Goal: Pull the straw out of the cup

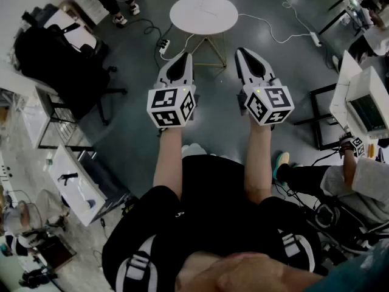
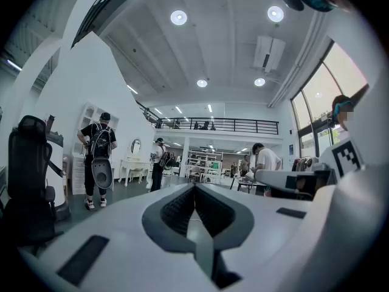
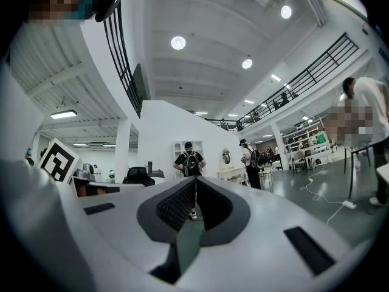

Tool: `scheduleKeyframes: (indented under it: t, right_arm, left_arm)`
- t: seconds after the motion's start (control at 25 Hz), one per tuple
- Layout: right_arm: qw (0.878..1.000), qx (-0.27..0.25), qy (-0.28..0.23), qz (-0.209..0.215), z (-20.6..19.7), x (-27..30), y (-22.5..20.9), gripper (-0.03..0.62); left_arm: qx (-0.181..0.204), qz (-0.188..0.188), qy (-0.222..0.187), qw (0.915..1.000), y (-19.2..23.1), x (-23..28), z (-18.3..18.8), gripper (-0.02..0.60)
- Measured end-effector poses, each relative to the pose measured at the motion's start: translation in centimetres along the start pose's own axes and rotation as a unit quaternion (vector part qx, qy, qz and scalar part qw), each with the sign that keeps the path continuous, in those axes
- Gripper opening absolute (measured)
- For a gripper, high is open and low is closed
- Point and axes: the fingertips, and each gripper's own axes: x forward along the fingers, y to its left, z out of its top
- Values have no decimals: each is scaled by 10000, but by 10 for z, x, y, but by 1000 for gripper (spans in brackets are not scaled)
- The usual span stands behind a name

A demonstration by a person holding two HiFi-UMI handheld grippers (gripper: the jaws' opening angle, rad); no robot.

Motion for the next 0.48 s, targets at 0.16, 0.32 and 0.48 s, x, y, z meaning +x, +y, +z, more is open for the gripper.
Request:
scheduleKeyframes:
  t: [0.16,0.32,0.48]
  right_arm:
    - [9992,387,1,114,4,-4,-1,21]
    - [9990,341,275,-114,-1,-5,-13,21]
    - [9992,329,210,-95,4,-5,-17,21]
  left_arm:
    - [-60,-79,-62,9999,-8,1,5,9]
    - [-42,-190,-77,9998,-16,4,8,9]
    - [-10,-178,-112,9998,-16,2,12,9]
